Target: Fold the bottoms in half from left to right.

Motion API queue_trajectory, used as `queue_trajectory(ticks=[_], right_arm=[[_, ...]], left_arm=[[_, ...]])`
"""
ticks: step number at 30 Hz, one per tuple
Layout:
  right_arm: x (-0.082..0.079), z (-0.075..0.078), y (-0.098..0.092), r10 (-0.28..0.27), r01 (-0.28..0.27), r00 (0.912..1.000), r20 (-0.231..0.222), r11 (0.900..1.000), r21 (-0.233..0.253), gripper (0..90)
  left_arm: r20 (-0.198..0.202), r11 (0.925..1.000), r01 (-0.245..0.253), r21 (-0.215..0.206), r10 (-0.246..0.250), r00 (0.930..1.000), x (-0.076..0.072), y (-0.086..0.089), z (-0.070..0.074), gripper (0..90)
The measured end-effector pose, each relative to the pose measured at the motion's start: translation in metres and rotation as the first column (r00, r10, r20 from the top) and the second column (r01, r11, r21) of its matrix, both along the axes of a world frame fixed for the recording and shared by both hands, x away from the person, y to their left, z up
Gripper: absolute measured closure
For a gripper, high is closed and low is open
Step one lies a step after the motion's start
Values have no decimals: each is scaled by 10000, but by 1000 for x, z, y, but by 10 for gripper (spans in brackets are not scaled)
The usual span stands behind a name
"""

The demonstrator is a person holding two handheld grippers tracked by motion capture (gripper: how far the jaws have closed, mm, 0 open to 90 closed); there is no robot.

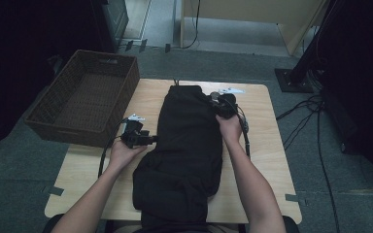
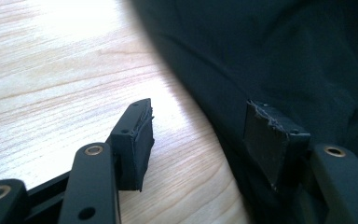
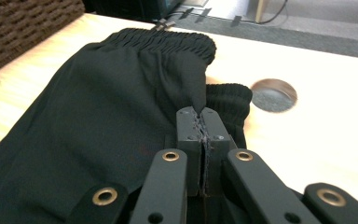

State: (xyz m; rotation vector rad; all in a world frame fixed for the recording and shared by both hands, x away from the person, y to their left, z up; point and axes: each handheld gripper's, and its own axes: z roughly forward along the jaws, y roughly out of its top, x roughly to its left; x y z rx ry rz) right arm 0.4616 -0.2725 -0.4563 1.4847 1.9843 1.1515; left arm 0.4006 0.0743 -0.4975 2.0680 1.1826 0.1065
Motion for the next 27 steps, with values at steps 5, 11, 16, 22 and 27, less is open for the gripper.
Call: queue_trajectory(ticks=[5, 11, 16, 22, 27], right_arm=[[-14, -7, -17, -256, 257, 9996, -151, 9997, 52, 886], [-13, -36, -20, -406, 391, 9956, -849, 9991, -189, 871], [-10, -52, -14, -416, 376, 9928, -1125, 9986, -378, 870], [-8, -58, -12, -406, 384, 9932, -1094, 9990, -227, 877], [-1, -60, -3, -101, 95, 9948, -1012, 9999, -65, 878]], left_arm=[[38, 9999, 143, -96, -143, 9999, -1, -5, 0, 429], [21, 9992, 368, 146, -368, 9993, -1, -14, -5, 429], [11, 9994, 345, 45, -345, 9994, 0, -14, -7, 445], [-2, 9993, 371, 52, -371, 9993, -1, -15, -7, 458], [146, 9994, 350, 86, -351, 9993, -1, -14, -3, 459]])
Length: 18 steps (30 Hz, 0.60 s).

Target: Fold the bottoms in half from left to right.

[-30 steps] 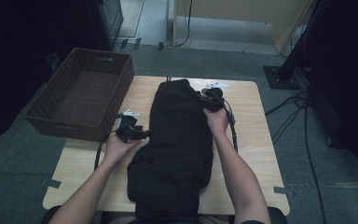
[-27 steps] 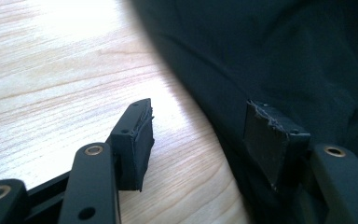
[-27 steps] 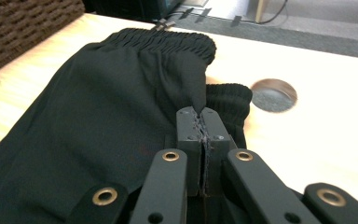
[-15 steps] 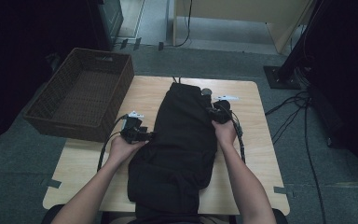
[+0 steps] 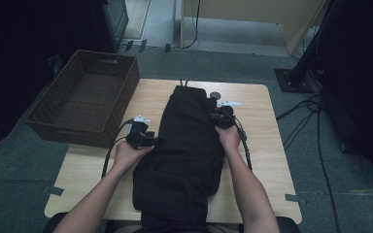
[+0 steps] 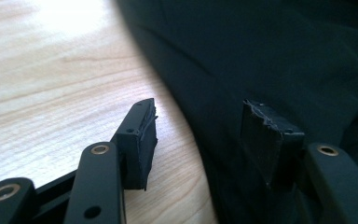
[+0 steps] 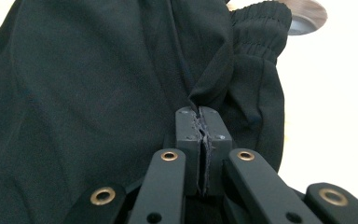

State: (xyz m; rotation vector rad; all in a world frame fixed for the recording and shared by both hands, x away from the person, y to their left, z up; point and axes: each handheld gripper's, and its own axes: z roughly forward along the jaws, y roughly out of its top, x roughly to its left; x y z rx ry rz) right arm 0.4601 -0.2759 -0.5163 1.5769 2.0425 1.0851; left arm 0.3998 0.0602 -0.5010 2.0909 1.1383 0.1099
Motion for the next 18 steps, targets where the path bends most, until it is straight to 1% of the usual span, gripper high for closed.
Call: queue_trajectory(ticks=[2, 5, 6, 7, 8, 9, 10, 12, 13, 14, 17, 18], right_arm=[[3, 0, 7, 168, -168, 9999, 29, 9999, -35, 878], [7, -1, 18, 570, -570, 9983, 104, 9984, 14, 870], [9, -1, 21, 667, -667, 9977, 91, 9977, 65, 841], [11, 1, 23, 734, -734, 9973, 21, 9973, -12, 773], [14, 3, 24, 786, -785, 9969, -89, 9969, 93, 729], [17, 6, 23, 820, -816, 9966, -90, 9961, 344, 687], [20, 10, 22, 786, -786, 9969, 29, 9957, 487, 662], [27, 19, 23, 606, -635, 9968, 517, 9964, 561, 612], [32, 24, 23, 594, -622, 9967, 548, 9968, 509, 597], [37, 26, 25, 587, -618, 9963, 635, 9969, 493, 587], [54, 29, 32, 641, -664, 9962, 589, 9971, 375, 540], [54, 29, 32, 641, -664, 9962, 589, 9971, 375, 540]], left_arm=[[73, 10000, -81, -26, 82, 9999, 1, 1, 1, 458], [32, 9998, -222, -12, 222, 9997, 3, 4, 0, 449], [17, 9998, -191, 66, 191, 9998, 3, 4, 0, 444], [14, 9997, -162, 197, 162, 9999, 4, 5, 0, 441], [42, 9995, -184, 250, 183, 9998, 4, 5, 0, 439], [54, 9995, -173, 268, 172, 9998, 5, 5, 0, 437], [56, 9995, -183, 255, 182, 9998, 5, 6, 1, 436], [56, 9996, -222, 144, 222, 9997, 5, 7, 1, 434], [45, 9996, -200, 176, 199, 9998, 6, 8, 2, 433], [78, 9997, -239, 83, 238, 9997, 6, 9, 2, 432], [25, 9997, -244, 39, 244, 9997, 7, 12, 4, 428], [25, 9997, -244, 39, 244, 9997, 7, 12, 4, 427]])
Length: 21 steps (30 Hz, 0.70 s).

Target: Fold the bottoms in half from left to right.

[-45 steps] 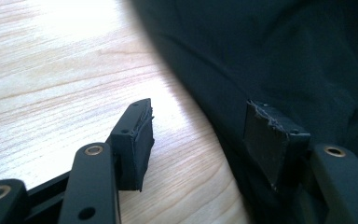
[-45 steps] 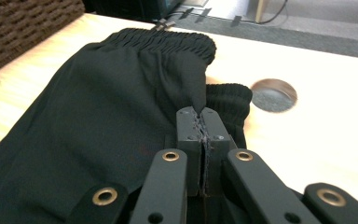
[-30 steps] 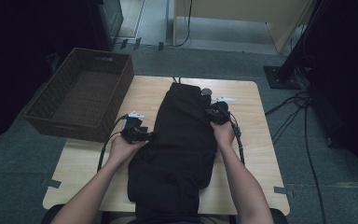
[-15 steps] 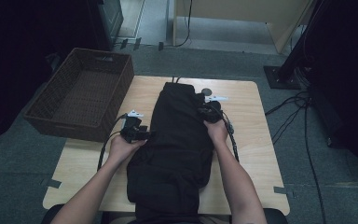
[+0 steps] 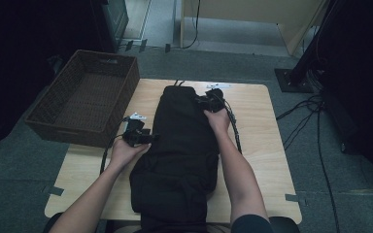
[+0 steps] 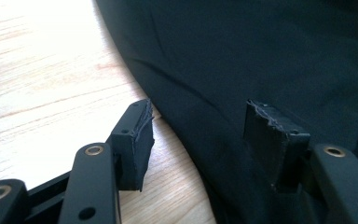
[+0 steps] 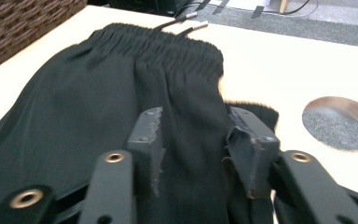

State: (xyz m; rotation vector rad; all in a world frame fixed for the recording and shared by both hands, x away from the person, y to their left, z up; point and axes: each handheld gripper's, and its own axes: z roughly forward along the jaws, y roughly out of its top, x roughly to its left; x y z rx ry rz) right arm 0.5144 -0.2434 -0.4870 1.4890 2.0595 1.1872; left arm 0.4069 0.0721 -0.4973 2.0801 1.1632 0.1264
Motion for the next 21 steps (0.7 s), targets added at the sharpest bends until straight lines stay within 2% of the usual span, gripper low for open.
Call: queue_trajectory(ticks=[1, 4, 8, 9, 11, 12, 15, 17, 18, 21], right_arm=[[13, -1, 7, 5, -5, 10000, -29, 9999, -105, 504], [25, -3, 16, 69, -73, 9999, -137, 9995, -311, 492], [33, -16, 31, 84, -119, 9986, -516, 9975, -690, 489], [33, -20, 34, 49, -87, 9991, -430, 9962, -866, 493], [32, -23, 36, -73, 55, 9998, -176, 9947, -1026, 542], [31, -24, 37, -126, 113, 9999, -115, 9936, -1122, 596], [28, -22, 38, -52, 53, 10000, 10, 9901, -1403, 842], [27, -18, 40, 21, -48, 9999, -166, 9857, -1682, 877], [26, -15, 41, 43, -90, 9996, -295, 9871, -1599, 880], [22, -2, 38, 25, -50, 9997, -229, 9939, -1104, 883]], left_arm=[[8, 10000, -61, -50, 61, 10000, 1, 2, -1, 427], [-75, 9999, -105, -48, 104, 9999, 2, 4, -2, 427], [-159, 9999, -129, -85, 128, 9998, 3, 6, -3, 428], [-163, 9999, -123, -83, 122, 9998, 4, 6, -3, 428], [-153, 9998, -171, -81, 169, 9997, 4, 7, -3, 428], [-184, 9998, -179, -134, 176, 9997, 4, 8, -3, 428], [-167, 9998, -159, -109, 157, 9997, 3, 6, -4, 429], [-147, 9999, -113, -46, 113, 9998, 3, 5, -4, 429], [-146, 9999, -129, -35, 128, 9998, 3, 5, -5, 430], [-162, 9999, -152, -32, 152, 9998, 2, 4, -5, 431]])
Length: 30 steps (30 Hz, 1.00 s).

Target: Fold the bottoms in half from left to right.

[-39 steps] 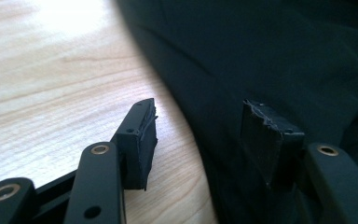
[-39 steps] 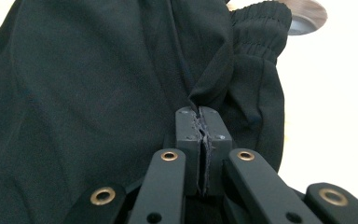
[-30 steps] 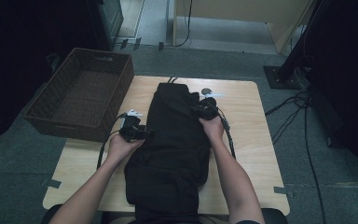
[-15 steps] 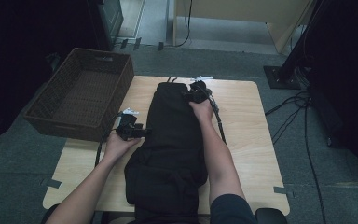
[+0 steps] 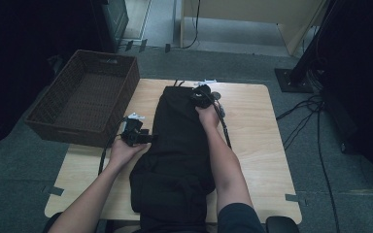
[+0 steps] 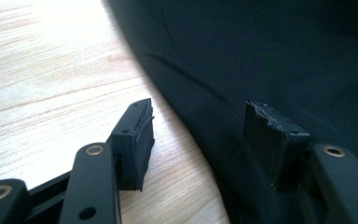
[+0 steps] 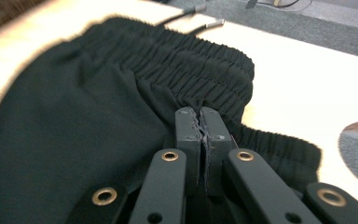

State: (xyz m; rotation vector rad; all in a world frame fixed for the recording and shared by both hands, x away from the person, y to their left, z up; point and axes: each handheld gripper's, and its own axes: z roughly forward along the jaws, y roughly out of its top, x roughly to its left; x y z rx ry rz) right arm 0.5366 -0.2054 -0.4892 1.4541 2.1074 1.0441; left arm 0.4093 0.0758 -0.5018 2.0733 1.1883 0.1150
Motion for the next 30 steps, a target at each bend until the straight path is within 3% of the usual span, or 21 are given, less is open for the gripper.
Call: queue_trajectory(ticks=[4, 8, 10, 13, 17, 19, 21, 23, 26, 30], right_arm=[[-10, 27, -6, 10, -23, 9996, 291, 9991, 426, 883], [-23, 52, -13, 26, -44, 9987, 514, 9994, 342, 883], [-28, 57, -21, -113, 105, 9993, 345, 9997, 233, 882], [-36, 48, -35, -518, 519, 9986, -61, 9983, 271, 881], [-43, 22, -49, -839, 850, 9959, -349, 9959, 306, 877], [-45, 9, -52, -876, 894, 9942, -631, 9957, 260, 876], [-46, -3, -52, -837, 852, 9931, -821, 9963, 148, 875], [-47, -11, -52, -850, 874, 9925, -879, 9959, 236, 875], [-46, -15, -51, -786, 801, 9936, -812, 9967, 154, 875], [-48, -22, -51, -703, 735, 9948, -739, 9964, 414, 877]], left_arm=[[130, 10000, 17, -18, -17, 9999, -2, -1, 3, 431], [140, 10000, -2, -74, 3, 9999, -4, -2, 4, 432], [190, 10000, 58, -36, -57, 9998, -5, -4, 4, 431], [178, 9998, 174, -16, -174, 9997, -6, -7, 3, 432], [117, 9993, 384, -46, -383, 9992, -6, -14, -1, 433], [275, 9994, 346, 21, -347, 9990, -3, -17, -1, 434], [224, 9994, 248, -224, -243, 9995, 4, -18, 1, 435], [187, 9992, 255, -304, -249, 9995, 11, -20, 2, 434], [205, 9996, 285, 39, -285, 9994, 20, -22, 0, 430], [272, 9999, 165, -15, -165, 9995, 25, -22, -1, 431]])
